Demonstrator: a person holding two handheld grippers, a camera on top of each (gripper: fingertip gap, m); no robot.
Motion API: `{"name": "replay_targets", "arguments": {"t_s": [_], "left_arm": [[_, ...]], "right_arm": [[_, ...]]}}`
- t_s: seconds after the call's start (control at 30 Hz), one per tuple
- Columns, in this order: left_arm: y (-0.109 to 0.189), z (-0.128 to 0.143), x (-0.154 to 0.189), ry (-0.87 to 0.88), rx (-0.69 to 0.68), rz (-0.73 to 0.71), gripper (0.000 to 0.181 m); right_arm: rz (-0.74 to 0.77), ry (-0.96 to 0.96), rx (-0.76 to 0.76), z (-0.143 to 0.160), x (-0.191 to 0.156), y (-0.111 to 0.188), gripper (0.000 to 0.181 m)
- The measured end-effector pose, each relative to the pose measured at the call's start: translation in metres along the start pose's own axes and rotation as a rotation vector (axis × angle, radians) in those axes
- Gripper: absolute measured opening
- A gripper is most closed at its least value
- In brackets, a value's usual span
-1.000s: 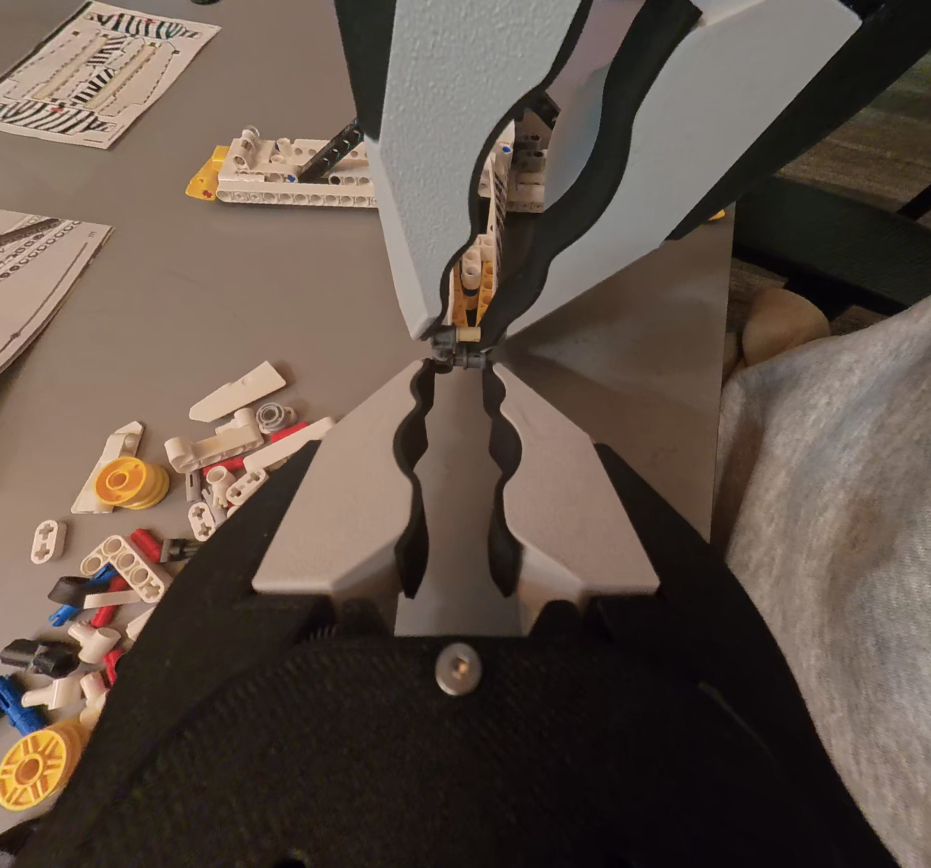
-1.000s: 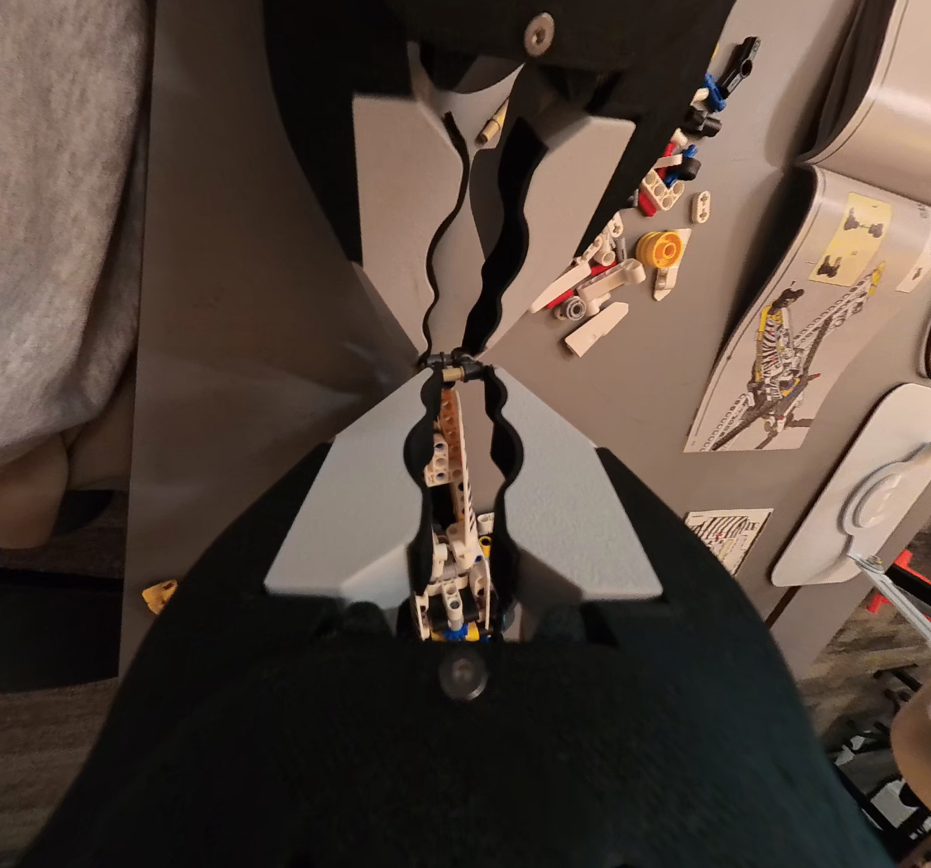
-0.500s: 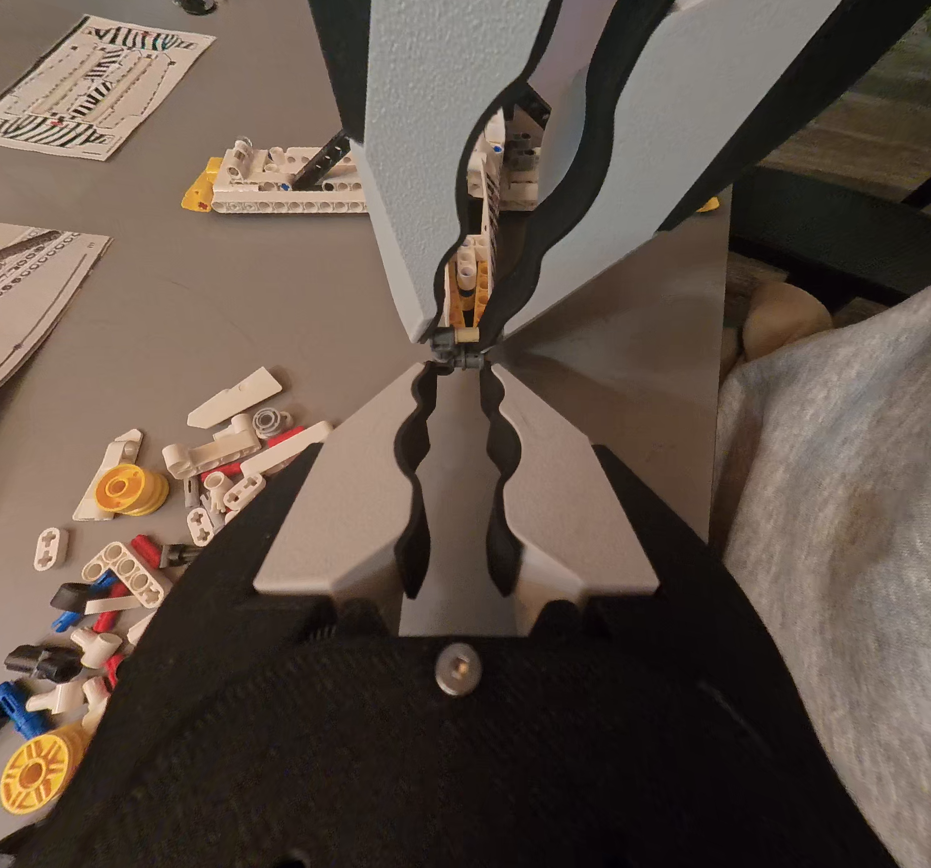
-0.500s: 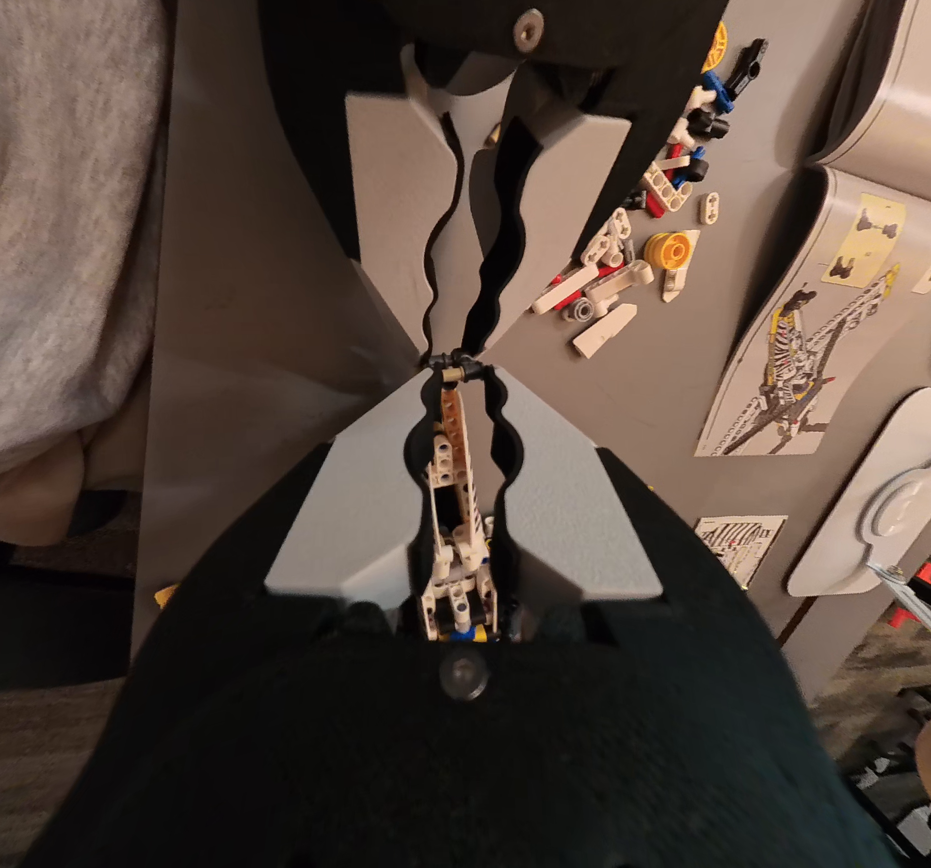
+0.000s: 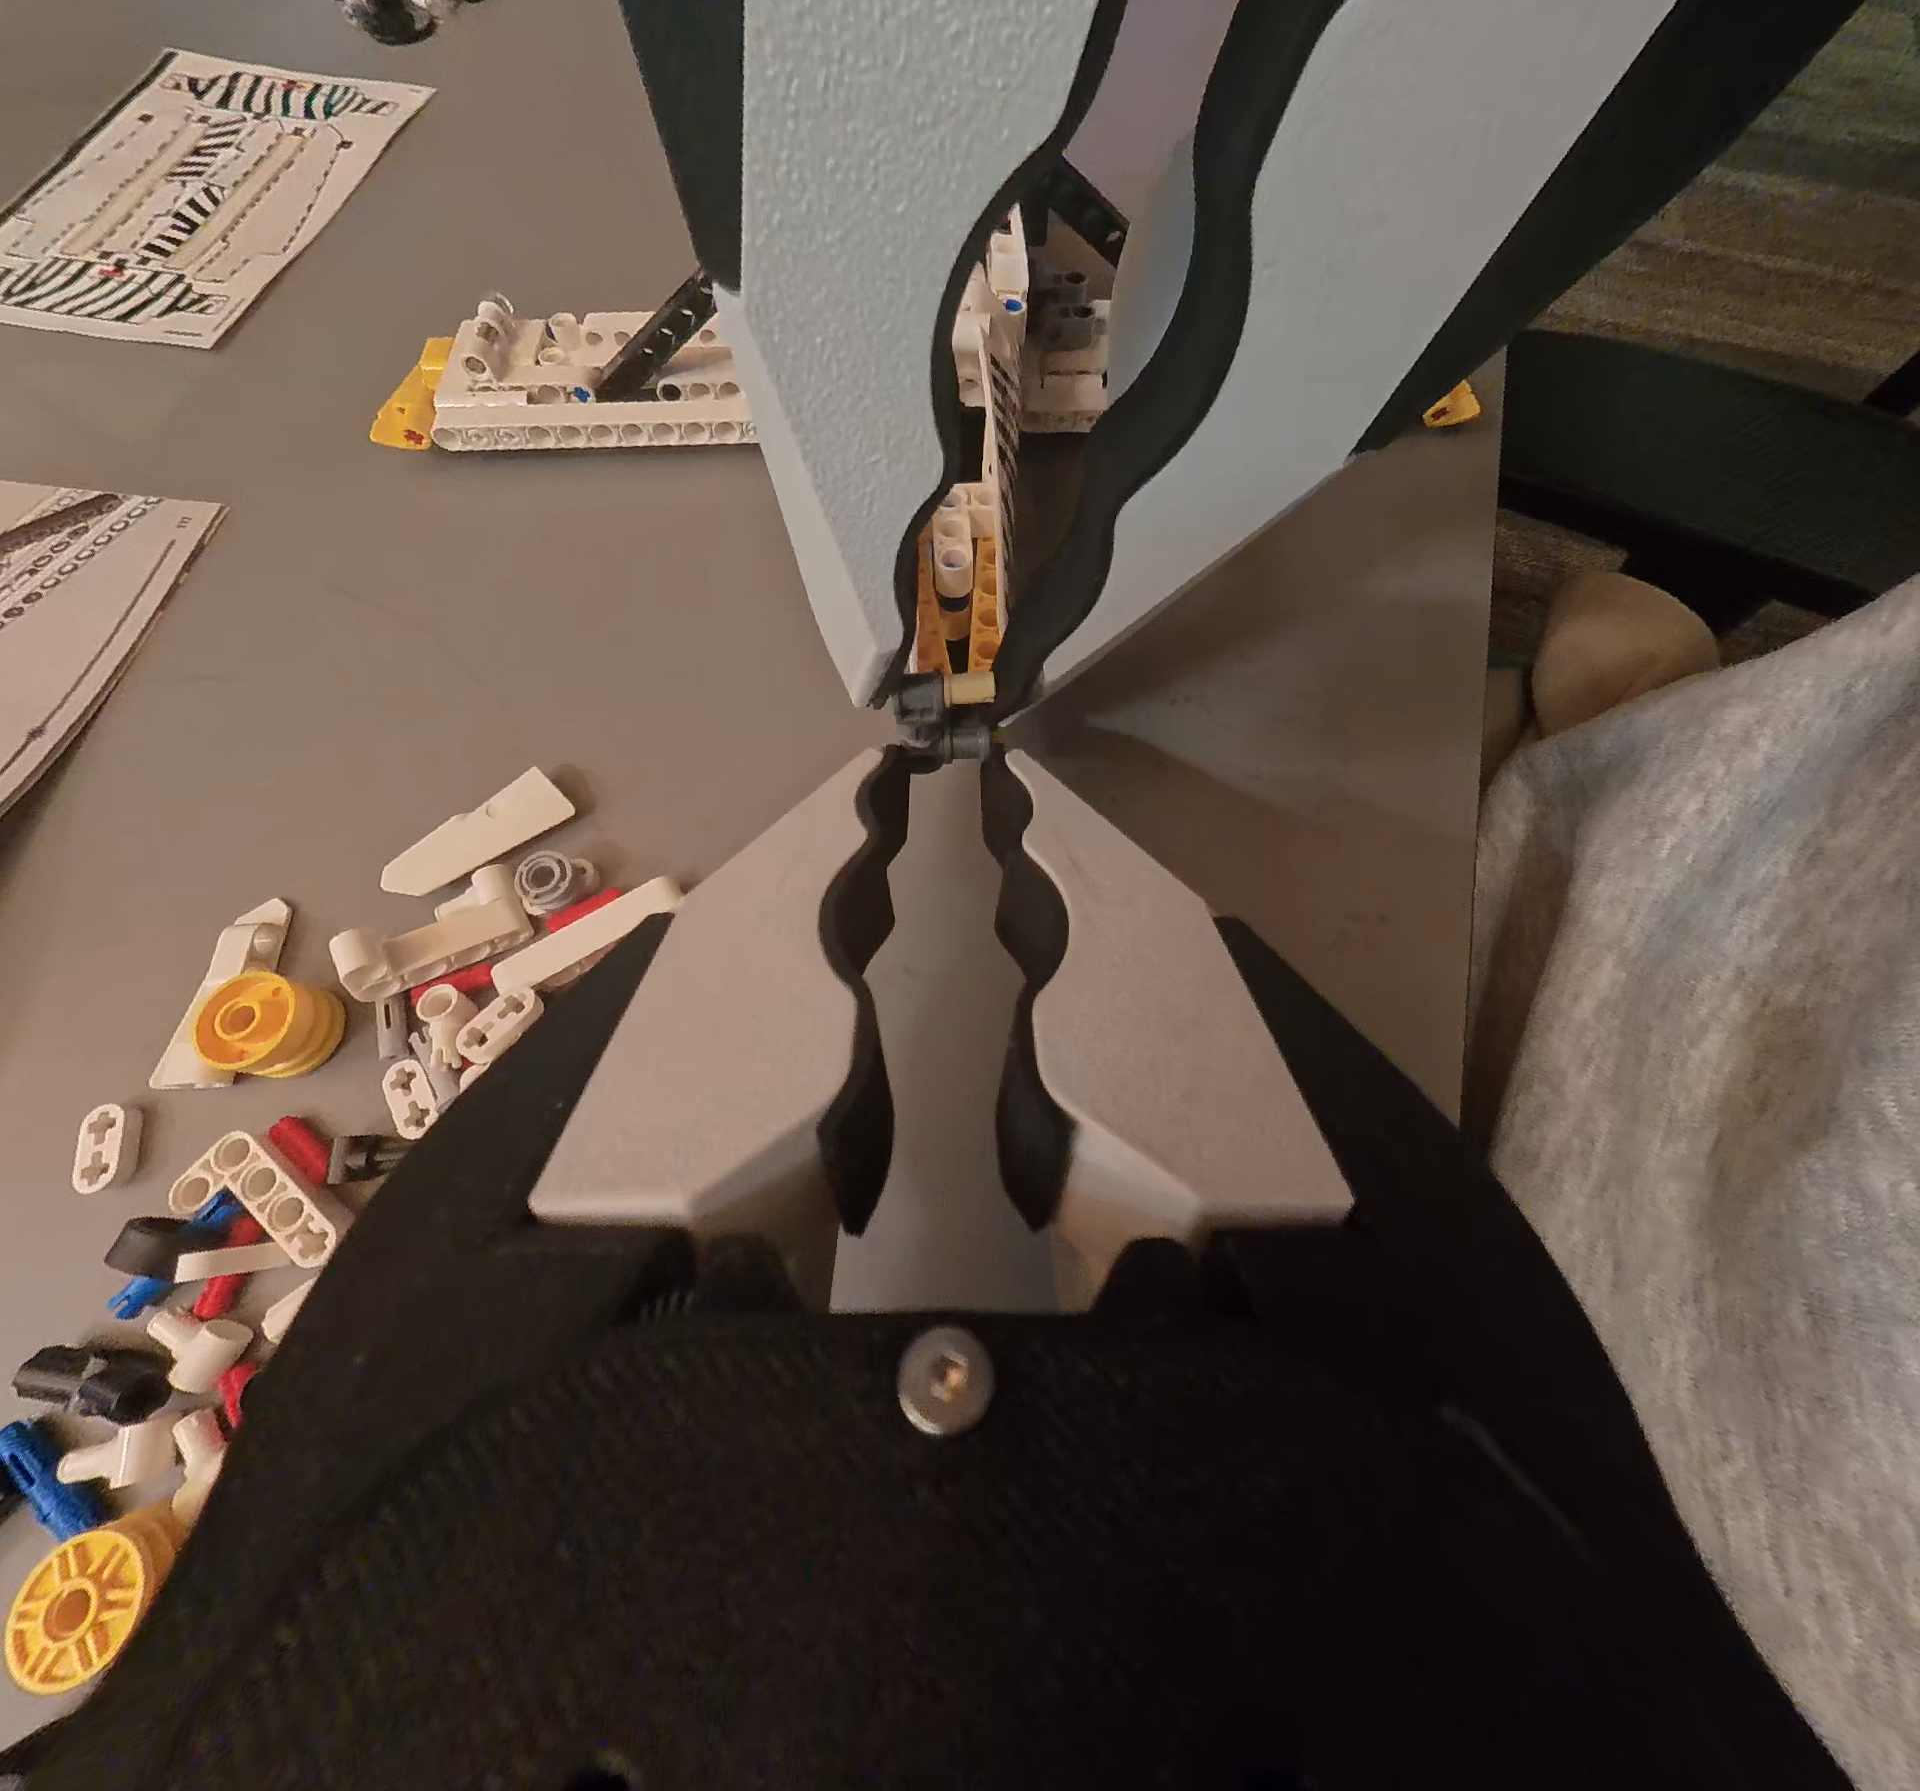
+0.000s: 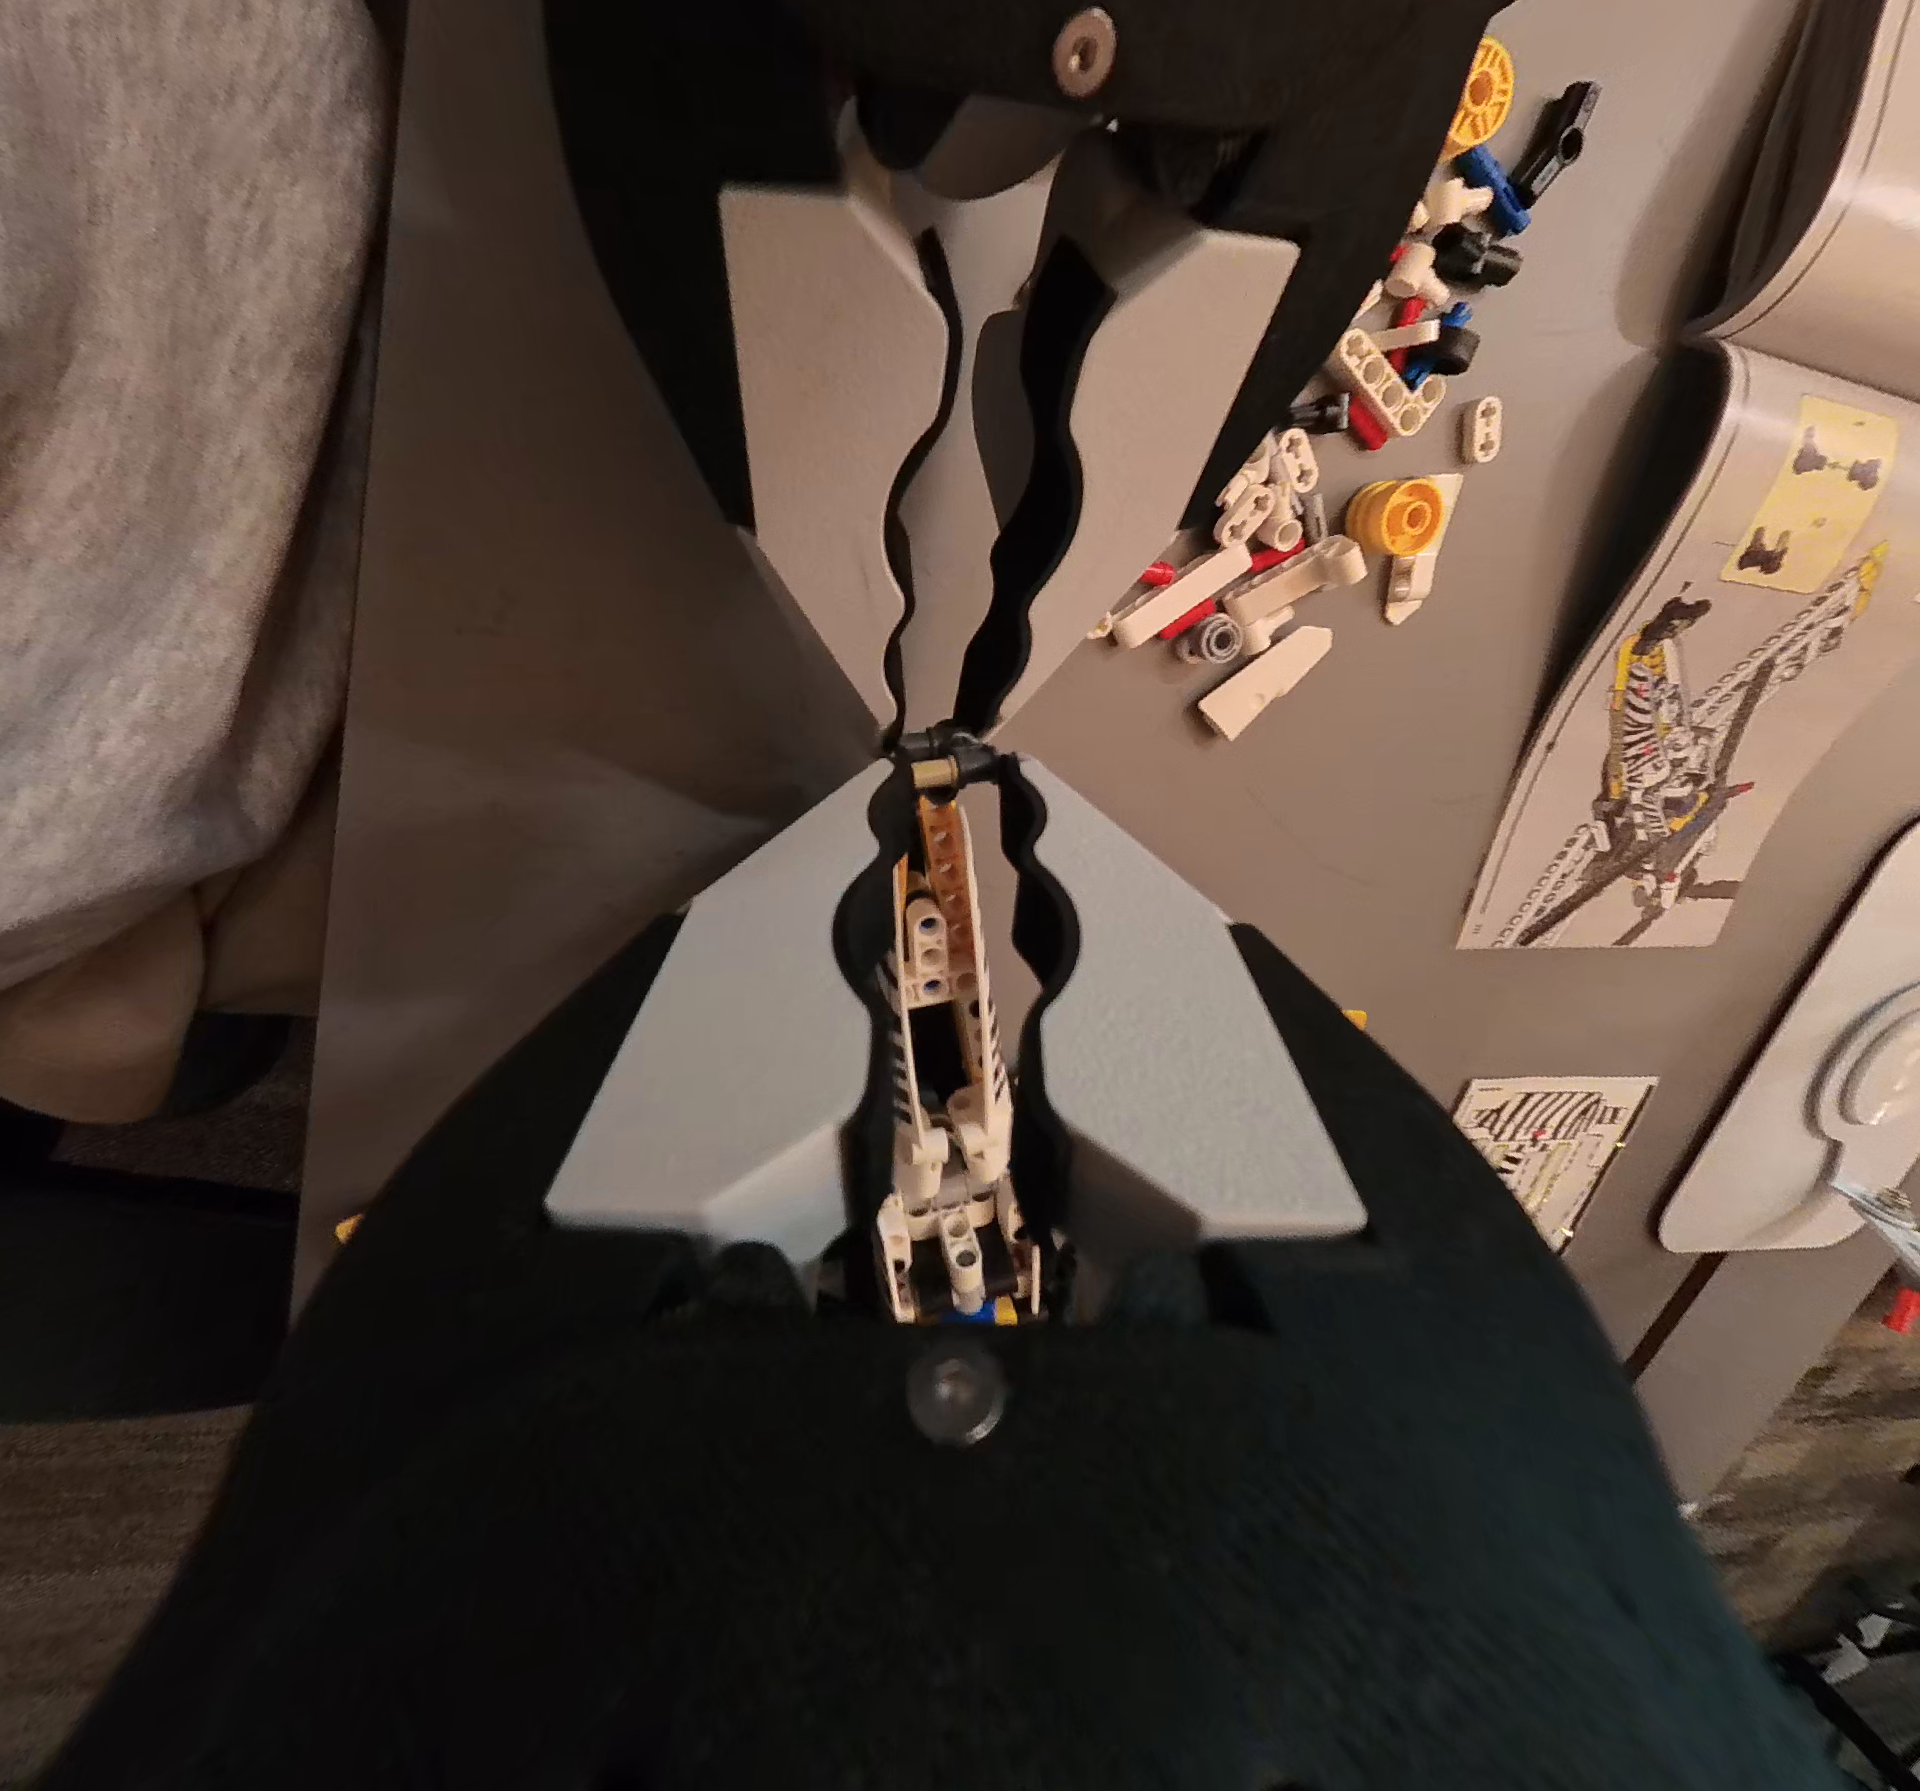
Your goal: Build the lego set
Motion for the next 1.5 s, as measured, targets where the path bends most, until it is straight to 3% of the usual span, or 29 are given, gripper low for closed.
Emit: {"name": "replay_targets", "arguments": {"t_s": [0.23,0.43,0.53,0.7,0.77,0.83,0.9,0.97,1.03,1.1,1.2,1.33,1.5], "left_arm": [[-0.001,0.0,0.0,0.018,0.002,0.018,0.013],[0.0,-0.001,-0.001,0.016,0.01,0.006,0.013],[0.003,-0.003,-0.002,0.032,0.031,0.014,0.022],[0.014,-0.008,-0.003,0.128,0.118,0.09,0.037],[0.024,-0.012,-0.007,0.174,0.186,0.101,0.037],[0.034,-0.015,-0.014,0.203,0.257,0.077,0.032],[0.05,-0.017,-0.033,0.202,0.324,-0.083,0.0],[0.069,-0.021,-0.047,0.182,0.409,-0.228,0.0],[0.079,-0.021,-0.052,0.201,0.451,-0.272,0.0],[0.076,-0.017,-0.056,0.243,0.432,-0.266,0.0],[0.076,-0.017,-0.058,0.257,0.436,-0.271,0.0],[0.071,-0.015,-0.058,0.26,0.417,-0.262,0.0],[0.057,-0.012,-0.047,0.27,0.366,-0.161,0.0]], "right_arm": [[0.024,-0.023,0.001,0.005,0.001,-0.001,0.018],[0.039,-0.142,0.096,0.008,-0.001,0.011,0.04],[0.054,-0.25,0.198,0.006,-0.004,0.02,0.044],[0.086,-0.48,0.5,-0.013,-0.02,0.032,0.048],[0.149,-0.572,0.601,-0.015,-0.023,0.032,0.046],[0.269,-0.657,0.697,-0.012,-0.023,0.035,0.029],[0.349,-0.715,0.854,-0.017,-0.027,0.042,0.017],[0.348,-0.758,0.985,-0.027,-0.032,0.043,0.017],[0.277,-0.769,1.064,-0.045,-0.036,0.036,0.019],[0.228,-0.756,1.065,-0.061,-0.034,0.024,0.02],[0.312,-0.679,1.066,-0.075,-0.02,0.023,0.017],[0.361,-0.618,1.041,-0.081,-0.013,0.018,0.015],[0.339,-0.61,1.158,-0.077,-0.014,0.03,0.009]]}}
Point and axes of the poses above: each gripper's, where its closed fingertips meet, y back along the fingers, z out of its underside, x = y × z across the jaws, the point moved 2 cm from there along y, back along the fingers, and after that the axes turned 3 degrees about -x, right-handed, at the moved point
